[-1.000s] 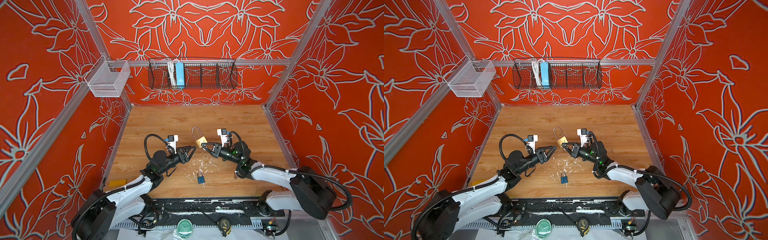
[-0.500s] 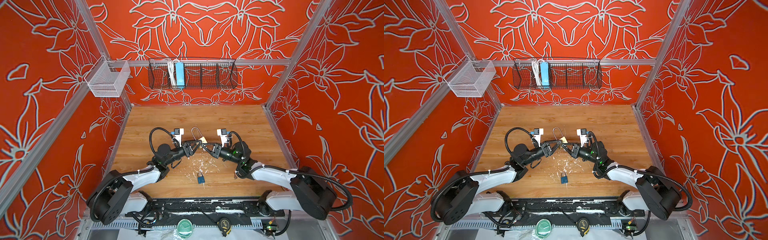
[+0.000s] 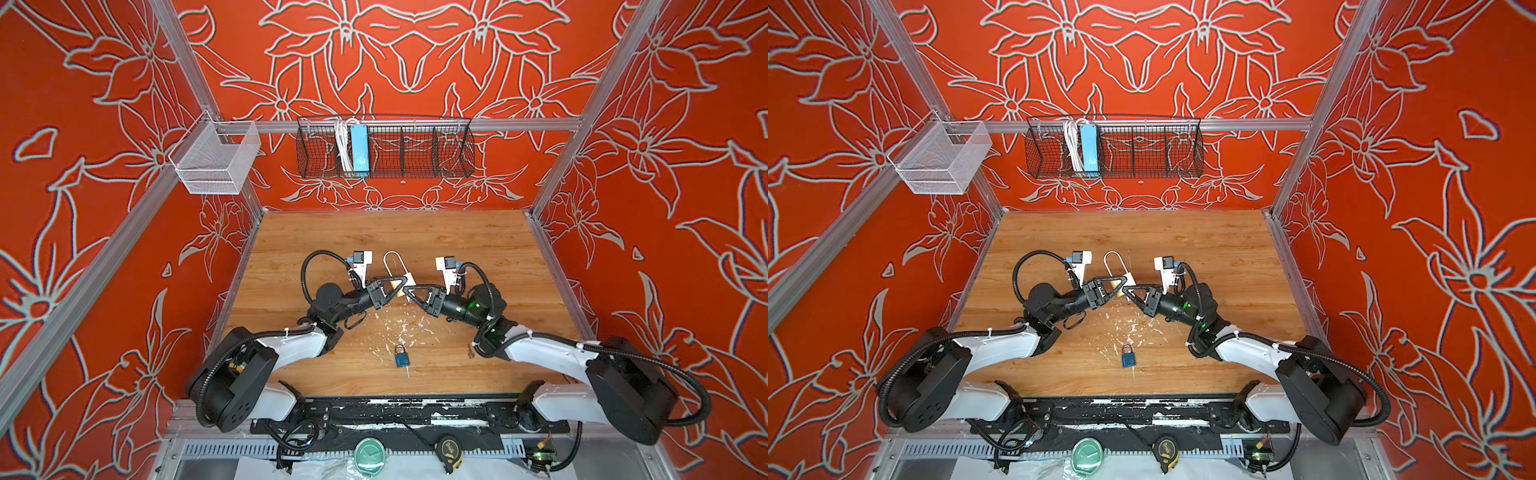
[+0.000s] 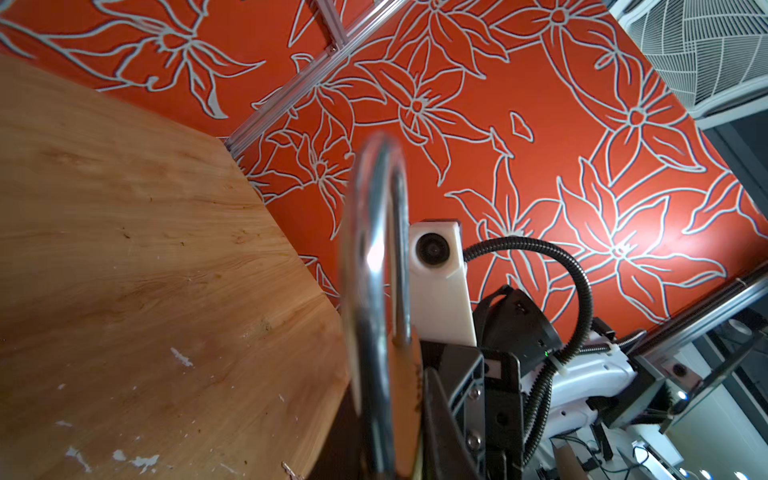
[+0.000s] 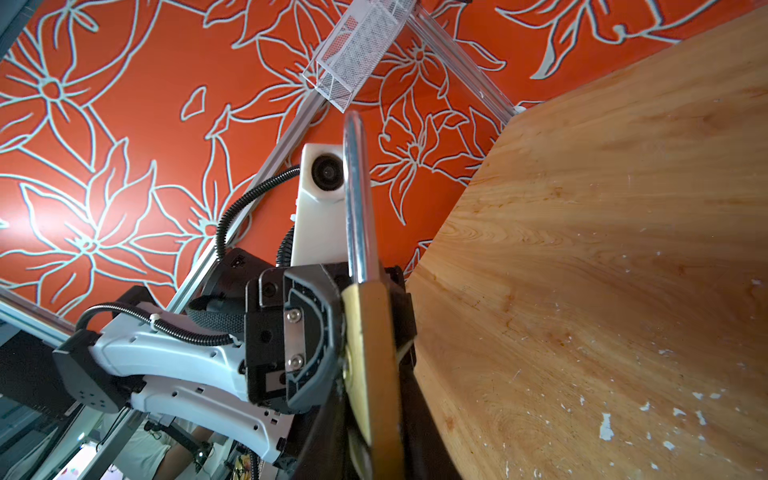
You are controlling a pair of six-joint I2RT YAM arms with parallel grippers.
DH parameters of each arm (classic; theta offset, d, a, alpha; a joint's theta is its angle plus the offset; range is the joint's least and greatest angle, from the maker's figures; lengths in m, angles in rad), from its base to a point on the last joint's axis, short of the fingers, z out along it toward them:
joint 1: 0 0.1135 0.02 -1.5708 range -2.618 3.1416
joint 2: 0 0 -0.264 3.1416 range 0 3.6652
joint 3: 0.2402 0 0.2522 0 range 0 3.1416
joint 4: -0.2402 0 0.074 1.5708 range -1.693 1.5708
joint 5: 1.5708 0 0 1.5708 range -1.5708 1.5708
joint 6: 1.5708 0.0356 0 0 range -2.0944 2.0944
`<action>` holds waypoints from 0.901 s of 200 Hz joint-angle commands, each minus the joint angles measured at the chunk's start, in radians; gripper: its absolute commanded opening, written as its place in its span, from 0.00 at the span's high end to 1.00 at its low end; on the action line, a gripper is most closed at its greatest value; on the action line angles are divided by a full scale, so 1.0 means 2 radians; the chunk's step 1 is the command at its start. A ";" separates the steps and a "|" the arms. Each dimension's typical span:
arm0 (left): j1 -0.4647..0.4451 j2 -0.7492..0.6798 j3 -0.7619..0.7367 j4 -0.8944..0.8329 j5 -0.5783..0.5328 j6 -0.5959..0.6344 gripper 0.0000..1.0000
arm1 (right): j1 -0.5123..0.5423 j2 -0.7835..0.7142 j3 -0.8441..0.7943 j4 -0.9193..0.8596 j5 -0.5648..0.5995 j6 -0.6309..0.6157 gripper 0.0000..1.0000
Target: Unlock with the key
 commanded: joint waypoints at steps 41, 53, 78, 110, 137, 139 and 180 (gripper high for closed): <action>-0.001 -0.024 0.008 -0.038 0.010 0.031 1.00 | 0.003 -0.021 0.005 0.012 0.035 -0.003 0.79; 0.003 -0.034 0.006 -0.058 0.006 0.035 1.00 | 0.003 -0.033 0.002 -0.009 0.035 -0.014 0.61; 0.011 -0.064 0.005 -0.124 0.005 0.060 1.00 | 0.003 -0.085 -0.001 -0.112 0.042 -0.066 0.46; 0.015 -0.091 0.012 -0.192 0.053 0.102 1.00 | 0.001 -0.166 0.019 -0.261 0.079 -0.155 0.36; 0.014 -0.090 0.025 -0.188 0.147 0.120 1.00 | -0.009 -0.149 0.059 -0.282 0.023 -0.191 0.37; 0.014 -0.091 0.027 -0.188 0.152 0.120 1.00 | -0.010 -0.146 0.062 -0.281 0.018 -0.192 0.38; 0.014 -0.116 0.037 -0.224 0.173 0.136 1.00 | -0.013 -0.084 0.095 -0.243 -0.016 -0.183 0.51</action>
